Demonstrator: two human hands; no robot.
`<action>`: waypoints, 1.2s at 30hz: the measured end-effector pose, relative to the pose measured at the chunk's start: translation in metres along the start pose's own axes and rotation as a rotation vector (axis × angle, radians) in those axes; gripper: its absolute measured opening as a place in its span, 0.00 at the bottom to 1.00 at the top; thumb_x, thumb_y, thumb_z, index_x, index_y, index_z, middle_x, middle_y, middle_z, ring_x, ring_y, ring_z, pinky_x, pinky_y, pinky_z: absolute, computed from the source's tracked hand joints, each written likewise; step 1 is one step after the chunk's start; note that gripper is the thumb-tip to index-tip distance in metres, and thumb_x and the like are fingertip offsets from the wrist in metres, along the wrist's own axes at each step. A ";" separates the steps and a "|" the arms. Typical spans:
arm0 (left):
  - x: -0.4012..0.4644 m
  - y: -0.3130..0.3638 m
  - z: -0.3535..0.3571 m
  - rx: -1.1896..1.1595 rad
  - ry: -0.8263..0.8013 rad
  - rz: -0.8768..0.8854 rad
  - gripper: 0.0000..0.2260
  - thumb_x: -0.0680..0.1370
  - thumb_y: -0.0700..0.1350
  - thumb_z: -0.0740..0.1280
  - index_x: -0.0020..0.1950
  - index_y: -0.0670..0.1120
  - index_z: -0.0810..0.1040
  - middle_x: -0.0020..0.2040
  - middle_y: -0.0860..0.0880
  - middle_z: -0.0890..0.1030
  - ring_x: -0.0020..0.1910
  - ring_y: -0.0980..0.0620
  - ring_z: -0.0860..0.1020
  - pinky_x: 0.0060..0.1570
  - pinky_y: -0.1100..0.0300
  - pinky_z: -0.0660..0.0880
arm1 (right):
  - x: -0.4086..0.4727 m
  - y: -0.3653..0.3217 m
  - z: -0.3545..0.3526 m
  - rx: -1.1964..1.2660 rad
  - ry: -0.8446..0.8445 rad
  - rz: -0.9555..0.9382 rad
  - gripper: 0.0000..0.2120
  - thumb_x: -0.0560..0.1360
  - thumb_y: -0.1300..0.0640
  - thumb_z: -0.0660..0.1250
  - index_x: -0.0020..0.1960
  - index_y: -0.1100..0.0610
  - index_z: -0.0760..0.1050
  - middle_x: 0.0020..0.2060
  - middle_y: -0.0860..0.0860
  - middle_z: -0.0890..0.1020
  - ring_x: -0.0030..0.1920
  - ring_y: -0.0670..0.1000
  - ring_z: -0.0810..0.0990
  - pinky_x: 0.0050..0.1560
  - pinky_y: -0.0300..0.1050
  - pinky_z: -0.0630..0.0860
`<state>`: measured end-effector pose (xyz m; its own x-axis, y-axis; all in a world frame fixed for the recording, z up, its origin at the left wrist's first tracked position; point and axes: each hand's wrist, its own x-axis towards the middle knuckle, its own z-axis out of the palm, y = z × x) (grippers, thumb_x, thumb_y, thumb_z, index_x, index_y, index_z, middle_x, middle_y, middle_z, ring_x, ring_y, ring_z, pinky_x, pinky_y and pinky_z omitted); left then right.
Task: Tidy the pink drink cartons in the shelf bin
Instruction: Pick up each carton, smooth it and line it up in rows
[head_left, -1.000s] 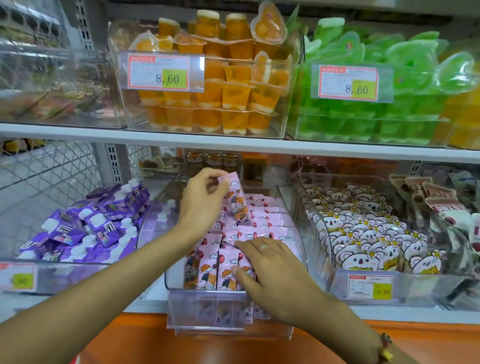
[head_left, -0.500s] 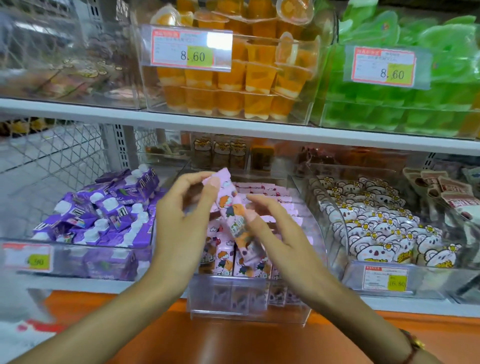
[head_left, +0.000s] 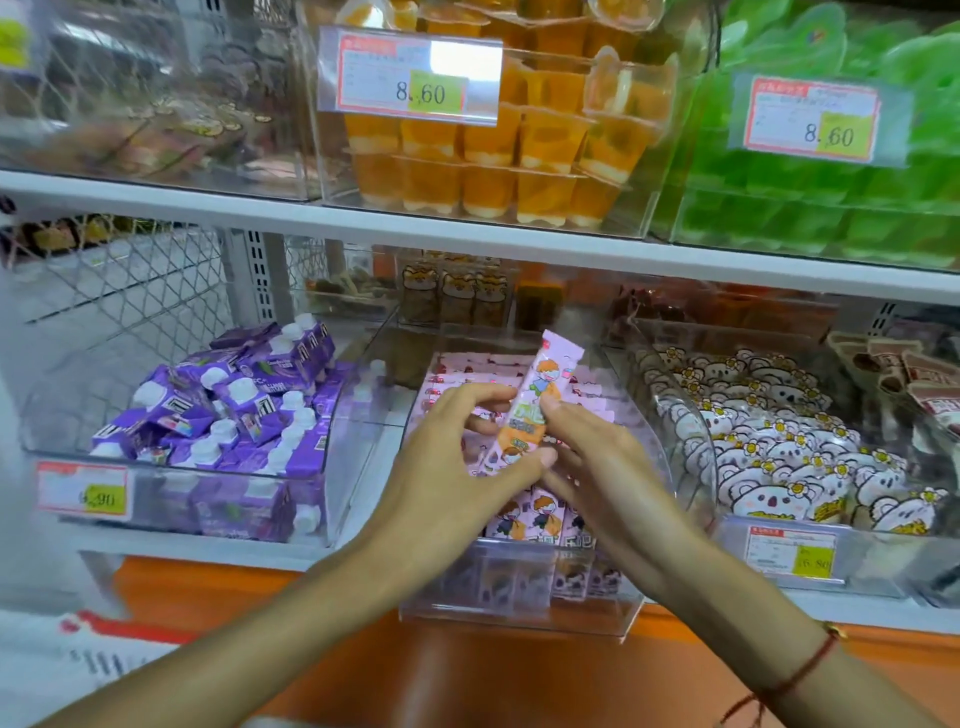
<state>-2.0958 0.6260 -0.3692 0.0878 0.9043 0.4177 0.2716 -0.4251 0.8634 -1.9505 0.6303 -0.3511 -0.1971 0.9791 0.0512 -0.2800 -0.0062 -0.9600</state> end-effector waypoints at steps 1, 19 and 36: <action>0.001 -0.001 -0.001 0.063 0.011 0.028 0.18 0.71 0.53 0.73 0.59 0.61 0.73 0.54 0.62 0.76 0.50 0.62 0.76 0.43 0.68 0.74 | 0.000 0.000 0.000 -0.009 -0.001 -0.006 0.15 0.78 0.52 0.65 0.55 0.65 0.77 0.45 0.56 0.85 0.44 0.49 0.84 0.44 0.37 0.79; 0.005 0.004 0.001 0.010 -0.012 0.116 0.17 0.73 0.56 0.71 0.59 0.66 0.73 0.53 0.67 0.77 0.47 0.63 0.79 0.37 0.71 0.76 | -0.007 -0.003 -0.008 -0.131 0.123 -0.205 0.19 0.65 0.54 0.74 0.55 0.56 0.76 0.50 0.50 0.84 0.52 0.50 0.83 0.55 0.43 0.78; 0.011 0.004 -0.004 -0.148 -0.084 0.095 0.19 0.75 0.37 0.69 0.57 0.59 0.74 0.56 0.61 0.80 0.59 0.63 0.77 0.57 0.69 0.74 | -0.006 -0.009 -0.012 -0.251 0.031 -0.309 0.20 0.72 0.72 0.67 0.58 0.52 0.76 0.54 0.50 0.83 0.57 0.47 0.80 0.56 0.38 0.77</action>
<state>-2.0978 0.6345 -0.3603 0.1879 0.8573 0.4794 0.1146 -0.5039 0.8561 -1.9352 0.6266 -0.3459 -0.1105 0.9327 0.3434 -0.0822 0.3358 -0.9384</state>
